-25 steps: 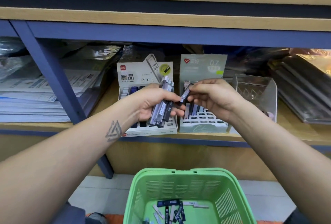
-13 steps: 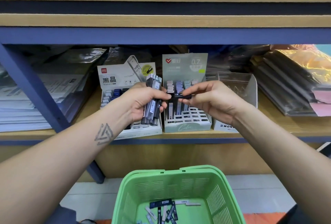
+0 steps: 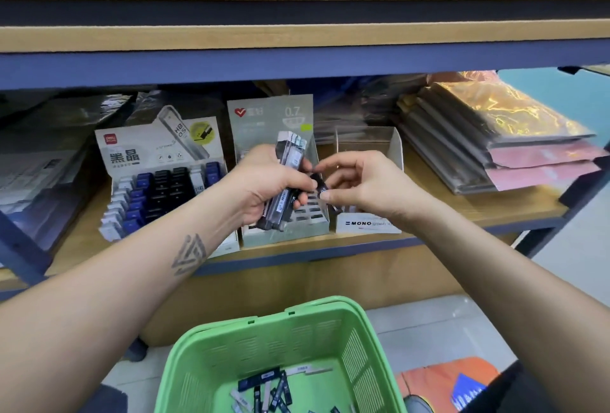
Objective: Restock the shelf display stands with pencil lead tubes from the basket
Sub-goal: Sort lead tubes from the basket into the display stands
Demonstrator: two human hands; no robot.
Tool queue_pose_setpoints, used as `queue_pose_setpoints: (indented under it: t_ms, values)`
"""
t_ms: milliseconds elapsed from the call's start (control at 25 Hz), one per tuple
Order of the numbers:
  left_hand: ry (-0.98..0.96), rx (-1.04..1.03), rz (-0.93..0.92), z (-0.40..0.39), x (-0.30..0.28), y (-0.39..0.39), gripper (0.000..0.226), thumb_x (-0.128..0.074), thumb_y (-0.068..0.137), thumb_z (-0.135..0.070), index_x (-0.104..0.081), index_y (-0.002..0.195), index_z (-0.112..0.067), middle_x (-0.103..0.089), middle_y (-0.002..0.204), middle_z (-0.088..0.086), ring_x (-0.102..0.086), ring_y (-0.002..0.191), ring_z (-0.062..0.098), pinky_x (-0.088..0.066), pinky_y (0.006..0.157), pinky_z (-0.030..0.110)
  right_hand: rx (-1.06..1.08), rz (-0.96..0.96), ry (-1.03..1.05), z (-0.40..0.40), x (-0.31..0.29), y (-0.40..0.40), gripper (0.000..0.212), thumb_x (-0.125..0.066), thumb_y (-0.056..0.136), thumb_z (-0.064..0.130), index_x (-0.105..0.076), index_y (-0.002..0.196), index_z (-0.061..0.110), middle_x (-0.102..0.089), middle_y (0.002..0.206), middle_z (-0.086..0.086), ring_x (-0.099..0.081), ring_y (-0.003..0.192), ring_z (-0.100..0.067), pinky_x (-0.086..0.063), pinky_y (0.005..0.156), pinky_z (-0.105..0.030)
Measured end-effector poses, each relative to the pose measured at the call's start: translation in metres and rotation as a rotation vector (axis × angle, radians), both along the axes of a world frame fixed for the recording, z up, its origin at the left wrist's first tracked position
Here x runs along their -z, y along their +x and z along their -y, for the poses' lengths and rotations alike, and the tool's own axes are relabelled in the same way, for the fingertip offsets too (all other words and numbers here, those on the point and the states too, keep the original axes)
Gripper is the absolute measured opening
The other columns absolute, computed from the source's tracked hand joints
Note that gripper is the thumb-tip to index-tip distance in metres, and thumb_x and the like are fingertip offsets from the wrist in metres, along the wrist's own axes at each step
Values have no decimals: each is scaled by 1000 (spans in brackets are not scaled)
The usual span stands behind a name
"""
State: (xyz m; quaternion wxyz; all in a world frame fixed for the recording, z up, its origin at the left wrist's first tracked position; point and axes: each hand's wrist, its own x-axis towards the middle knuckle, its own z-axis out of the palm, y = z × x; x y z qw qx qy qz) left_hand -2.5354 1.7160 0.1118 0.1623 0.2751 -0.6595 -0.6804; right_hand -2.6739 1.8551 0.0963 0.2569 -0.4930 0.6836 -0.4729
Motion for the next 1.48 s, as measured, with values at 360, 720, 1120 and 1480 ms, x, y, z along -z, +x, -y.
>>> queue_pose_setpoints:
  t_ms: [360,720,1120,1480]
  values:
    - [169,2,-19,-14,9,-40,23,-74,80,10,-59,85,-7,-64,61,10,-63,52,21,-53,48,26,461,-430,-50,-30,7,-58,12,-76,89,23,-67,96,28,-69,85,9,-67,81,-10,-56,75,-30]
    - [161,34,19,-11,20,-35,23,-74,81,10,-59,87,-5,-62,62,12,-63,53,21,-53,47,27,362,-754,150,-35,2,-69,14,-74,88,16,-75,99,23,-71,90,5,-66,88,-16,-54,75,-30]
    - [153,48,34,-10,20,-28,23,-74,81,11,-60,94,-2,-63,63,15,-64,53,23,-56,49,29,368,-949,297,-29,16,-61,17,-73,88,17,-77,103,24,-75,103,1,-66,98,-24,-52,85,-37]
    - [146,66,43,-10,22,-30,21,-74,81,10,-61,91,-3,-63,66,16,-64,54,23,-57,51,29,431,-1053,323,-25,32,-64,14,-73,89,21,-76,100,29,-71,104,4,-57,107,-23,-33,82,-37]
